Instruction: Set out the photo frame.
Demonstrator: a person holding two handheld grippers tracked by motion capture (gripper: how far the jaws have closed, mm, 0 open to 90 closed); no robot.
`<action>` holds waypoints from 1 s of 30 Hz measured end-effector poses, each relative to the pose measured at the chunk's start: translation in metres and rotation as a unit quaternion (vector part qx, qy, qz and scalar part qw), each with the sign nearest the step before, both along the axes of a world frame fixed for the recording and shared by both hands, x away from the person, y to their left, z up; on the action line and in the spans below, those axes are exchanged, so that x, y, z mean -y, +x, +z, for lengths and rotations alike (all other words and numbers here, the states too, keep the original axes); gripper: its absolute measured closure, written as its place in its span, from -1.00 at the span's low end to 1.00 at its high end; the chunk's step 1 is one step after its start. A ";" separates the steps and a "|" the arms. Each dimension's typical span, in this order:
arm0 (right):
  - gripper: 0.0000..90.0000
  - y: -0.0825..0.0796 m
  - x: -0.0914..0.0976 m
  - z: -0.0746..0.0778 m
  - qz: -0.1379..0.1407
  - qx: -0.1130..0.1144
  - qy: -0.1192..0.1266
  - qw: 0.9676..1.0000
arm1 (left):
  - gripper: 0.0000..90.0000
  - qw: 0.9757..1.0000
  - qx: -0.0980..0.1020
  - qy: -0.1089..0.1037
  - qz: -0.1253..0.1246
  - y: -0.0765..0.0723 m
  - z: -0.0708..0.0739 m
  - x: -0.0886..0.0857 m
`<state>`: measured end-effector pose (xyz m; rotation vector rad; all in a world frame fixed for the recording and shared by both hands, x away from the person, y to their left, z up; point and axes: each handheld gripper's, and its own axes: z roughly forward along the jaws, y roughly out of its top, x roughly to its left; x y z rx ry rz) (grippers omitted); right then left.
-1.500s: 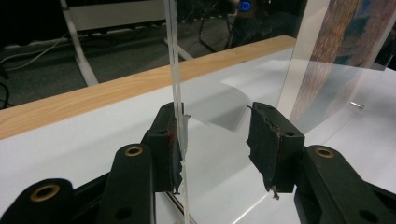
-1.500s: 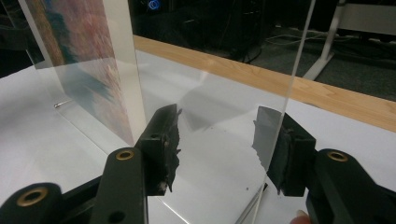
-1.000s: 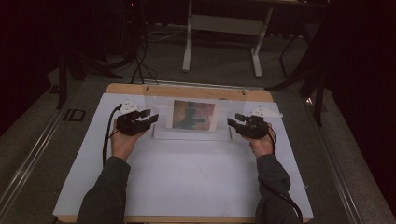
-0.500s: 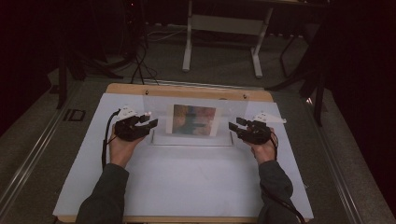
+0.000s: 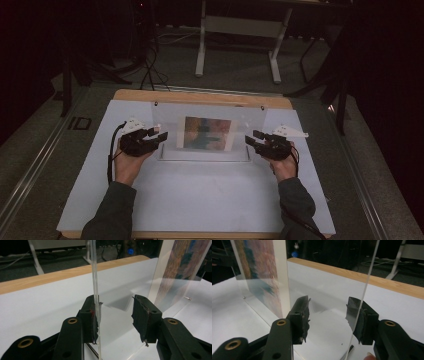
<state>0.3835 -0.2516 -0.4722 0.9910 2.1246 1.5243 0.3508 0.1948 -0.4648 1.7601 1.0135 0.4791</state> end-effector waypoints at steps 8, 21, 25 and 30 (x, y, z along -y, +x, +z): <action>0.16 -0.002 0.001 -0.003 0.004 0.002 0.004 1.000 | 0.25 1.000 0.001 -0.006 -0.012 0.000 -0.003 -0.003; -0.07 -0.002 0.002 -0.004 0.009 -0.001 0.006 1.000 | 0.12 1.000 0.005 -0.017 -0.002 -0.001 -0.005 -0.006; -0.16 -0.003 0.005 -0.004 0.006 -0.006 0.008 1.000 | 0.03 1.000 0.006 -0.015 0.005 -0.003 -0.005 -0.008; -0.17 -0.004 0.008 -0.003 0.008 -0.006 0.004 1.000 | 0.06 1.000 0.008 -0.019 0.005 -0.005 -0.006 -0.011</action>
